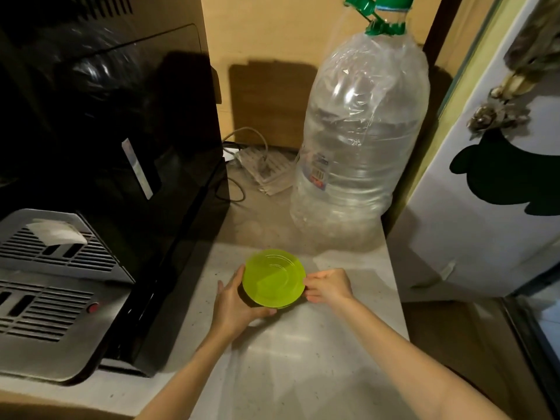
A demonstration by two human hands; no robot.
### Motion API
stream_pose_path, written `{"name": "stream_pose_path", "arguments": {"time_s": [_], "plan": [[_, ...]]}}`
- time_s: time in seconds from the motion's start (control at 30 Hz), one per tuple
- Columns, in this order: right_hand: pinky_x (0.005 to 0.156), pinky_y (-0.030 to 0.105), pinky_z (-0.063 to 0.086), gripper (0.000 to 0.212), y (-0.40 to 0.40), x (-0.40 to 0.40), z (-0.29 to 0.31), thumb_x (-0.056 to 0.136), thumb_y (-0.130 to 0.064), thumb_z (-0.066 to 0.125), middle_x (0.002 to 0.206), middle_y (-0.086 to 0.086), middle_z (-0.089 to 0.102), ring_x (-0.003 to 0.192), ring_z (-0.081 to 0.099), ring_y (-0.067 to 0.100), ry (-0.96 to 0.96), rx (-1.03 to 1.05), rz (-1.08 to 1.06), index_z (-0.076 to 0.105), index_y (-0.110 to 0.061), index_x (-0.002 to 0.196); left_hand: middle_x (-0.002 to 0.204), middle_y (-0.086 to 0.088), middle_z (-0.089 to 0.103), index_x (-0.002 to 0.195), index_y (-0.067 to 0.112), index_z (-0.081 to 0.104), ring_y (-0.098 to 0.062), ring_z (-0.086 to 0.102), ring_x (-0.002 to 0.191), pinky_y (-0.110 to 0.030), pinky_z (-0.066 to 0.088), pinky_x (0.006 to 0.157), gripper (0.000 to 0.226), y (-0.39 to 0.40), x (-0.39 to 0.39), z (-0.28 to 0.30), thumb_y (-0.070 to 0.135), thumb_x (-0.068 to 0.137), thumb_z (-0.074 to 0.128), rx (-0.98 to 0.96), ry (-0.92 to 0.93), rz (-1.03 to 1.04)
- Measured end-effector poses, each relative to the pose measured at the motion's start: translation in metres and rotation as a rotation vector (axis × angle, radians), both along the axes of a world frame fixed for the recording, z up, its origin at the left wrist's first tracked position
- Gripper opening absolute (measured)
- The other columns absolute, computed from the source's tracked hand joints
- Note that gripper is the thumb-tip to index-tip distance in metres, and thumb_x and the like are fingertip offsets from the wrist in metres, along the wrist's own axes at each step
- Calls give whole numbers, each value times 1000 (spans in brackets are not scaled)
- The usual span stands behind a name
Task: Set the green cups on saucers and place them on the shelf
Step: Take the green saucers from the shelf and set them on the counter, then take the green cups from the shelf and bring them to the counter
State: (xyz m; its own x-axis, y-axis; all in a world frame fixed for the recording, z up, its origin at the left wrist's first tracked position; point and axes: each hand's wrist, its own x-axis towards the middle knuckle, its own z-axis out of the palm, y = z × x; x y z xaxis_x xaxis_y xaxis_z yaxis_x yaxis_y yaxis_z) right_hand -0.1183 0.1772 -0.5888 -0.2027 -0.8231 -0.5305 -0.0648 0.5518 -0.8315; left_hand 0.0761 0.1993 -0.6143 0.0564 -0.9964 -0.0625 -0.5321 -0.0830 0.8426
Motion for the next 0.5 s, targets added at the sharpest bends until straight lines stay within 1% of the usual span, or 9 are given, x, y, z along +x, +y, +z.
{"name": "stream_pose_path", "arguments": {"time_s": [0.03, 0.07, 0.1, 0.17, 0.23, 0.3, 0.37, 0.43, 0.5], "plan": [[43, 17, 52, 26, -2, 0, -3, 79, -3, 66, 89, 30, 66, 51, 59, 16, 9, 5, 2, 64, 10, 101, 142, -8, 45, 139, 22, 30, -29, 23, 138, -48, 6, 116, 114, -1, 1, -1, 35, 42, 87, 4, -30, 0], [43, 17, 53, 25, -4, 0, -5, 78, -3, 66, 85, 27, 66, 50, 59, 15, 18, 11, 6, 64, 10, 100, 146, -7, 40, 140, 20, 30, -26, 15, 140, -45, -2, 115, 114, -1, 2, -2, 36, 43, 87, 6, -54, -3], [42, 17, 53, 25, -5, 0, -7, 78, -3, 67, 82, 23, 65, 47, 60, 13, 27, 15, 12, 64, 10, 99, 149, -7, 34, 140, 19, 29, -23, 10, 141, -43, -6, 114, 114, -2, 3, -4, 37, 43, 87, 5, -69, -9], [42, 17, 52, 24, -6, 0, -11, 77, -3, 68, 80, 20, 65, 38, 60, 8, 45, 21, 27, 65, 10, 97, 152, -8, 27, 141, 19, 26, -21, 6, 142, -42, -9, 114, 116, -2, 4, -8, 39, 44, 86, 8, -87, -21], [42, 17, 53, 23, -5, 0, -16, 77, -3, 68, 81, 22, 66, 34, 59, 4, 61, 22, 45, 65, 10, 96, 153, -7, 23, 142, 20, 23, -23, 5, 142, -45, -6, 114, 117, -1, 5, -11, 40, 44, 86, 26, -101, -27], [44, 18, 54, 23, -5, 0, -18, 76, -3, 69, 83, 24, 68, 36, 60, 5, 94, 17, 65, 66, 9, 95, 154, -7, 22, 142, 21, 21, -25, 5, 142, -48, -1, 115, 119, -1, 5, -13, 41, 45, 85, 46, -121, -36], [46, 21, 54, 23, -5, 1, -17, 76, -5, 69, 84, 27, 70, 40, 61, 9, 146, 7, 87, 67, 8, 94, 154, -6, 21, 142, 22, 19, -28, 7, 142, -48, 4, 115, 119, -1, 6, -14, 44, 45, 85, 67, -138, -46], [49, 24, 54, 22, -4, 1, -13, 76, -7, 69, 82, 26, 70, 44, 61, 12, 211, -3, 128, 68, 6, 94, 153, -6, 24, 142, 22, 18, -28, 13, 141, -48, 13, 115, 121, -1, 6, -12, 46, 44, 84, 93, -154, -75], [52, 27, 52, 23, -4, 1, -4, 77, -11, 67, 77, 21, 68, 53, 62, 19, 289, 4, 233, 69, 3, 94, 151, -8, 27, 140, 18, 19, -28, 18, 140, -45, 20, 114, 121, -4, 5, -6, 48, 42, 84, 103, -240, -147]]}}
